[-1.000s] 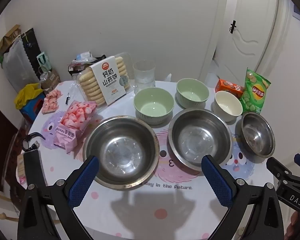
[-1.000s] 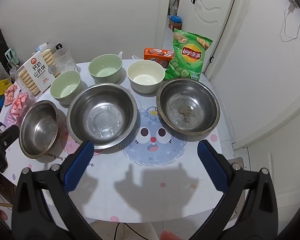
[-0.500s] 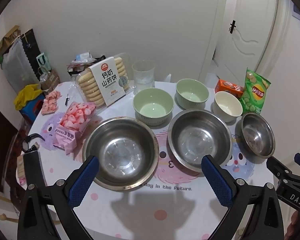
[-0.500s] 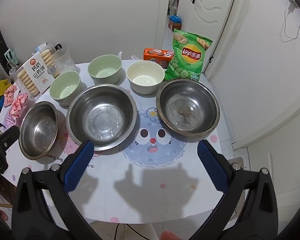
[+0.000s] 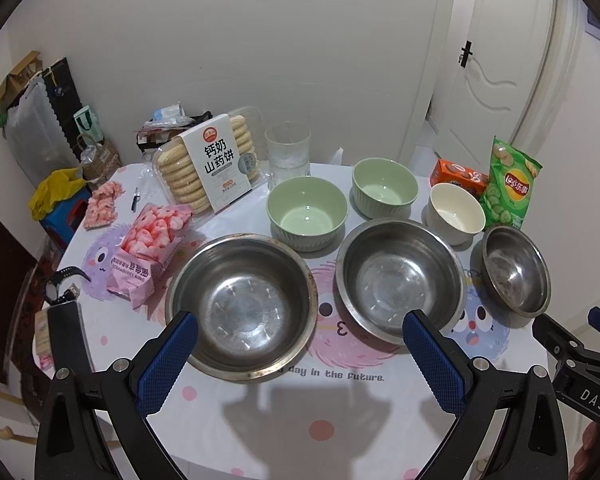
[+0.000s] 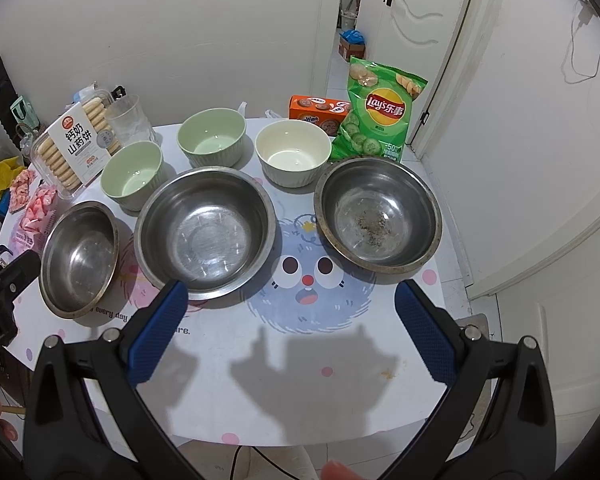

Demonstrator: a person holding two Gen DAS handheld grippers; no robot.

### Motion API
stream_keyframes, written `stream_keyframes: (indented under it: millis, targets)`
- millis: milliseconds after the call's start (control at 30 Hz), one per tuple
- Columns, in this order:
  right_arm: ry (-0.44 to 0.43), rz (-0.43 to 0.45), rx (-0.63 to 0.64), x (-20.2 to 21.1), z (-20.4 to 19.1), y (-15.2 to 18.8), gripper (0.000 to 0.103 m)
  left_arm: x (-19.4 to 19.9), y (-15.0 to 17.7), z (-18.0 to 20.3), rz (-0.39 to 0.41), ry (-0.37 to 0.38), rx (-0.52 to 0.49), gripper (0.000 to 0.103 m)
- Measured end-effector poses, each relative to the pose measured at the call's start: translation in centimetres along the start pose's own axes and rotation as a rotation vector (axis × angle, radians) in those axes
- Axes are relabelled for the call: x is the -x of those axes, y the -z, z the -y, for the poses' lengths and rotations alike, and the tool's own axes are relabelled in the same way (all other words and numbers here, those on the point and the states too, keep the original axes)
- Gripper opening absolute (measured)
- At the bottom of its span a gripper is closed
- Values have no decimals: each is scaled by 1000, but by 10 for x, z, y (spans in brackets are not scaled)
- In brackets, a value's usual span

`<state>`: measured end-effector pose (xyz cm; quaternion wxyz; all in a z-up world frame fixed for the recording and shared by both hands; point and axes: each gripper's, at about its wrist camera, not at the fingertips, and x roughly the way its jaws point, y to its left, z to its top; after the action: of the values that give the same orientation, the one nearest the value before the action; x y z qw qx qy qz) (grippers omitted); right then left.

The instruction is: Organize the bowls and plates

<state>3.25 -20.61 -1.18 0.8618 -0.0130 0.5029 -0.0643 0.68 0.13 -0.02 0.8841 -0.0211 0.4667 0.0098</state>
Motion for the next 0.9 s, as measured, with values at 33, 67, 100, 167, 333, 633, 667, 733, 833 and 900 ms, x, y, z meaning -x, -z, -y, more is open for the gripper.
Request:
stream_keyframes:
  millis: [33,67,100,167,333,633,667,733,833,900]
  targets:
    - [-1,0,-1,0,1,1,103,0,0,0,0,-1,0,103]
    - [0,1,-1,0,1,1,103,0,0,0,0,-2,-1,103]
    - [1,1,-1,0,1,1,103,0,0,0,0,-2,-1,103]
    - [1,0,-2,0,1,1,103,-1,-1,0,-1,-1,2,103]
    - [0,0,-2,0,2,2,103,0,-1,0,1,-2,-2,103]
    - [1,-2,-1,0,3,2,103,0,0,0,1,-3,-1,103]
    - [1,-1,-1,0,3,2,103,0,0,0,2,-3,-1,103]
    - [0,-2,-1,0,3,2,103,0,0,0,2,-4,-3,103]
    - [0,-3,-1,0,3,3,103,0,0,0,3,-3,-3,103]
    - [0,-2,-1,0,3,3,103,0,0,0,3,-3,-3,103]
